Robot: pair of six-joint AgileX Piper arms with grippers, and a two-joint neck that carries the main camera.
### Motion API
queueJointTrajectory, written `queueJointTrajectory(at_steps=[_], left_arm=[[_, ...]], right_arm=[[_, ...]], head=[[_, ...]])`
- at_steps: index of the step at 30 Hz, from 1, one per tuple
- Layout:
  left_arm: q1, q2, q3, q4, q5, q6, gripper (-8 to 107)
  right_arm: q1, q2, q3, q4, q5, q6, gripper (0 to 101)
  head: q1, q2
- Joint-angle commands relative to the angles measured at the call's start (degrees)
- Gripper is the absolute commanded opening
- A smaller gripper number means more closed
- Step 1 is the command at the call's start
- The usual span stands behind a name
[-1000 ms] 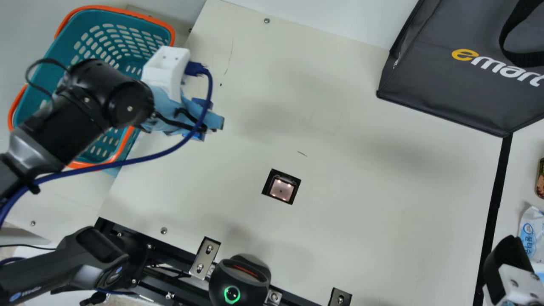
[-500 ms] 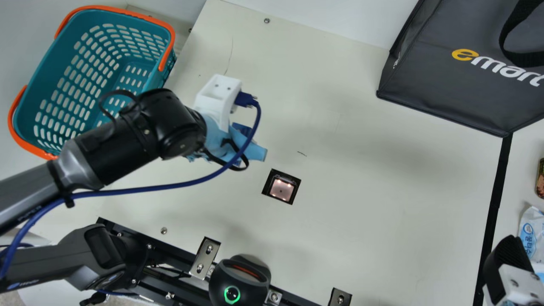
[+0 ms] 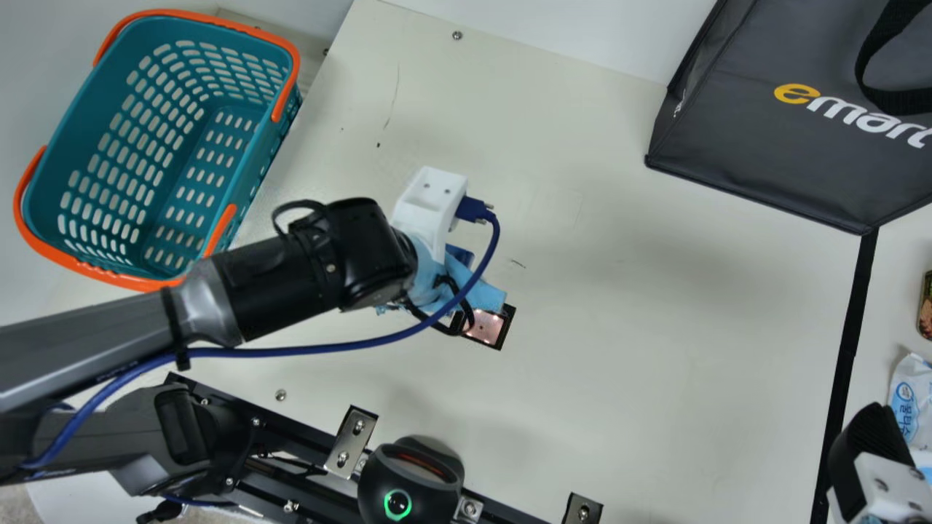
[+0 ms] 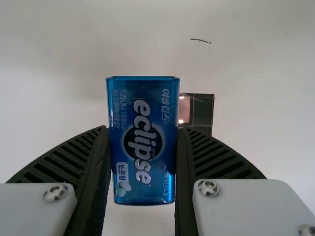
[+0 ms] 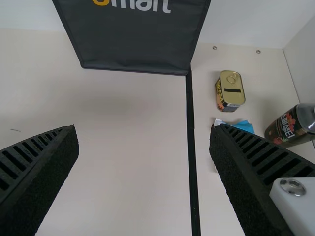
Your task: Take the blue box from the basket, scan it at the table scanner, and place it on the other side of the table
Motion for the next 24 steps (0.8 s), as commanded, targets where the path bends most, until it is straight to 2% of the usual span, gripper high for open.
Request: queueJointTrajectory(at_steps=[1,24], left_arm=[[-0.54,0.65,0.10,0.16,-0.56,-0.65,-8],[-6.19,7.05,3.67,1.82,-8.89,-5.76,-8]], right_arm=[[0.00,0.00,0.00,0.00,0.00,0.00,95],[0.00,0.00,0.00,0.00,0.00,0.00,95]], head=[[-1.66,0.14],[-1.66,0.14]])
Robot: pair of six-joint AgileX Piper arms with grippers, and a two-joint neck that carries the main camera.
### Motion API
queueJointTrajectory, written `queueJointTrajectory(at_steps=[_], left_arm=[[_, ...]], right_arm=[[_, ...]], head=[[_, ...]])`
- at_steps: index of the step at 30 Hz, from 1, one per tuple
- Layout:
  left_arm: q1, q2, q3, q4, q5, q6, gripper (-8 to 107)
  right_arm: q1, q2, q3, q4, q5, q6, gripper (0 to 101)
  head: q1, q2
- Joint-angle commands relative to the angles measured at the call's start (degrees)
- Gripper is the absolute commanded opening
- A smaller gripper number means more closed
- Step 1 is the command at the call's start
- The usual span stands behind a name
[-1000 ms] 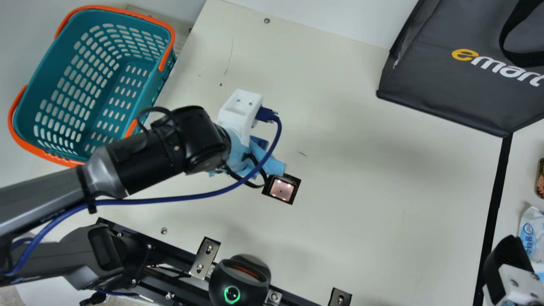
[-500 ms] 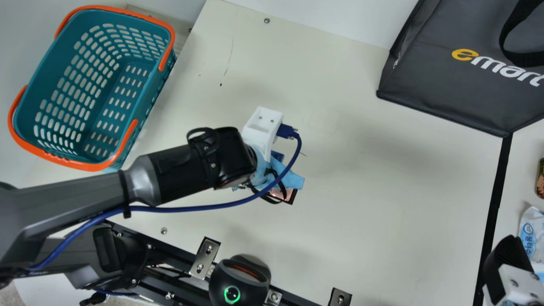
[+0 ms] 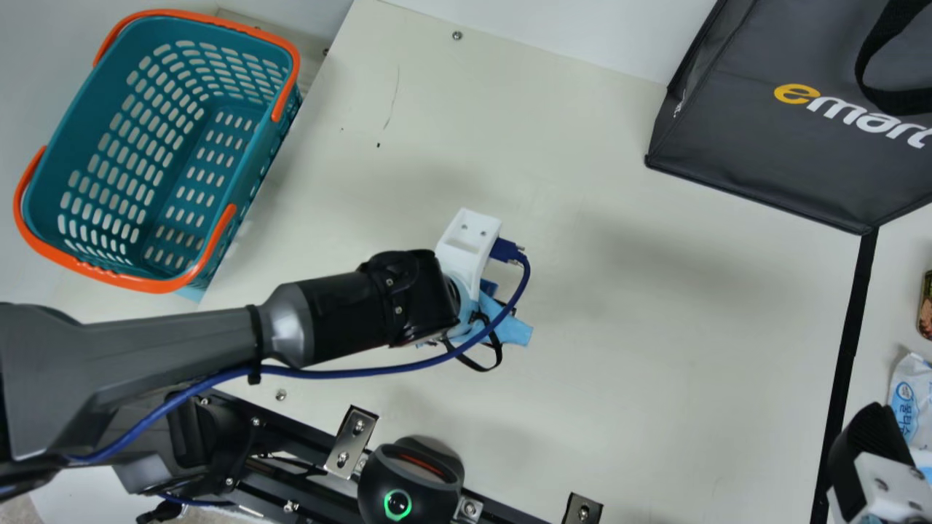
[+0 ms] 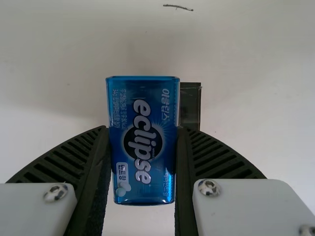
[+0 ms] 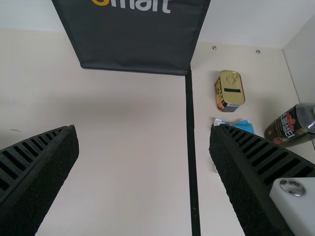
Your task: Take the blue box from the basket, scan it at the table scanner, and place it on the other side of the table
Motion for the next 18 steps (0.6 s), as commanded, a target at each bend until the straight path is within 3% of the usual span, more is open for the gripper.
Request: queueJointTrajectory(at_steps=[1,18], left_arm=[[-0.24,0.34,0.28,0.01,-0.41,-0.27,-8],[-2.25,2.58,1.40,1.15,-2.99,-3.06,-8]], right_arm=[[0.00,0.00,0.00,0.00,0.00,0.00,95],[0.00,0.00,0.00,0.00,0.00,0.00,95]], head=[[-1.75,0.14],[-1.75,0.14]])
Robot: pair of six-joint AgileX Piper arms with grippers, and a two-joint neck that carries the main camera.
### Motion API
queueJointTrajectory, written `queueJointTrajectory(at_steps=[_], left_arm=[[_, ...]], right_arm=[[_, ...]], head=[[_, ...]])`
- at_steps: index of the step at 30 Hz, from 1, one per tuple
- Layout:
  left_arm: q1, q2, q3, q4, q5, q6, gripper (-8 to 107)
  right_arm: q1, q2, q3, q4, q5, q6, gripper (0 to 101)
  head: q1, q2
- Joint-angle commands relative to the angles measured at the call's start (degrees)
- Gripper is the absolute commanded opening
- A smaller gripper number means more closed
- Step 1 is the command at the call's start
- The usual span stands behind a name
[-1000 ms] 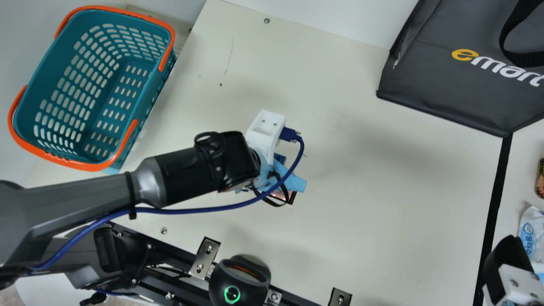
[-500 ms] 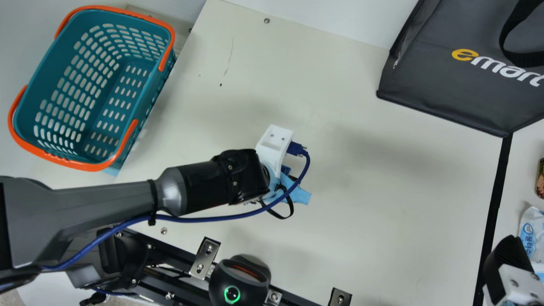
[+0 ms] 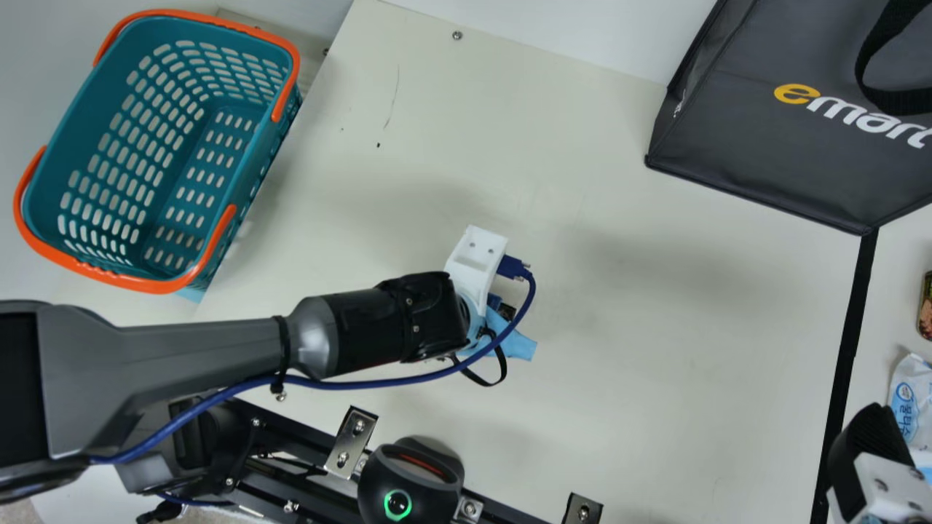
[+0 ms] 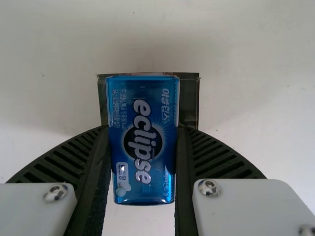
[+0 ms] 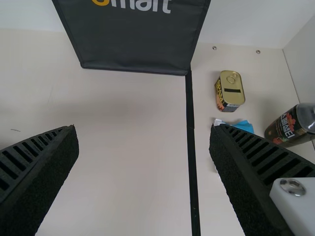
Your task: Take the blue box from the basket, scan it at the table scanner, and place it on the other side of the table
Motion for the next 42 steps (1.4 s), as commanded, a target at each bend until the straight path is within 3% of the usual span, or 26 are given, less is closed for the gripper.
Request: queueJointTrajectory(at_steps=[1,13,21,28,42], left_arm=[[-0.13,0.18,0.11,0.13,-0.06,-0.20,-8],[-0.93,0.45,-0.19,0.70,-0.02,-1.78,-8],[-0.47,1.41,-3.15,-0.64,0.96,-1.33,-8],[0.12,4.15,-8.21,-1.50,2.51,-1.17,-8],[0.30,13.48,-22.60,-2.17,7.54,-2.73,-8]], right_arm=[[0.00,0.00,0.00,0.00,0.00,0.00,95],[0.00,0.00,0.00,0.00,0.00,0.00,95],[0.00,0.00,0.00,0.00,0.00,0.00,95],[0.00,0.00,0.00,0.00,0.00,0.00,95],[0.00,0.00,0.00,0.00,0.00,0.00,95]], head=[[-1.75,0.14],[-1.75,0.14],[-1.75,0.14],[-1.75,0.14],[-1.75,0.14]])
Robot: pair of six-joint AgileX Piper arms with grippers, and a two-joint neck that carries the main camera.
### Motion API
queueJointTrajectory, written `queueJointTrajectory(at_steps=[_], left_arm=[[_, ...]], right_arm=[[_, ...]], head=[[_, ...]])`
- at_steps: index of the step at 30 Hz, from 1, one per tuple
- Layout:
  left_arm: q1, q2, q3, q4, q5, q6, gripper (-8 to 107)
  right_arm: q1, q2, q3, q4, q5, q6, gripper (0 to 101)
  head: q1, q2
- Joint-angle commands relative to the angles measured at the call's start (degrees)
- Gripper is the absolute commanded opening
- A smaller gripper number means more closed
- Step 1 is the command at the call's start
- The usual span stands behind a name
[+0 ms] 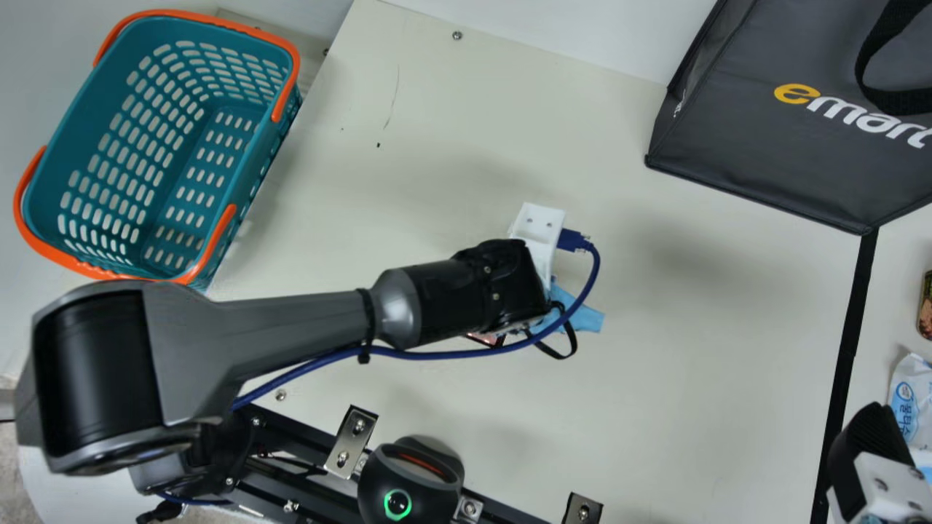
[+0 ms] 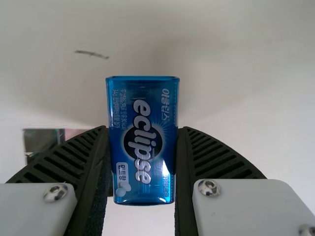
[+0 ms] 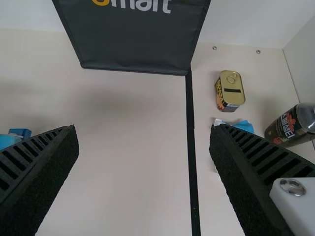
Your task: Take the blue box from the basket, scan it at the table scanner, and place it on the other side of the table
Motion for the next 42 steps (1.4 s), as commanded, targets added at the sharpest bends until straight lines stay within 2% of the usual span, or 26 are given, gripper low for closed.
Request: queueJointTrajectory(at_steps=[1,7,14,29,37,42], left_arm=[[-0.09,1.65,-2.93,-0.12,0.84,-0.39,-8],[-0.49,5.93,-8.50,-0.34,2.92,-1.99,-8],[-0.92,9.64,-12.84,-0.30,4.72,-3.95,-8],[-1.37,12.52,-16.00,0.35,6.66,-5.94,42],[-1.09,12.36,-15.83,-0.26,6.63,-5.94,69],[-0.05,9.80,-14.25,-2.54,4.61,-4.06,85]], right_arm=[[0.00,0.00,0.00,0.00,0.00,0.00,95],[0.00,0.00,0.00,0.00,0.00,0.00,95],[0.00,0.00,0.00,0.00,0.00,0.00,95],[0.00,0.00,0.00,0.00,0.00,0.00,95],[0.00,0.00,0.00,0.00,0.00,0.00,95],[0.00,0.00,0.00,0.00,0.00,0.00,95]], head=[[-1.75,0.23],[-1.75,0.23],[-1.75,0.23],[-1.75,0.23],[-1.75,0.23],[-1.75,0.23]])
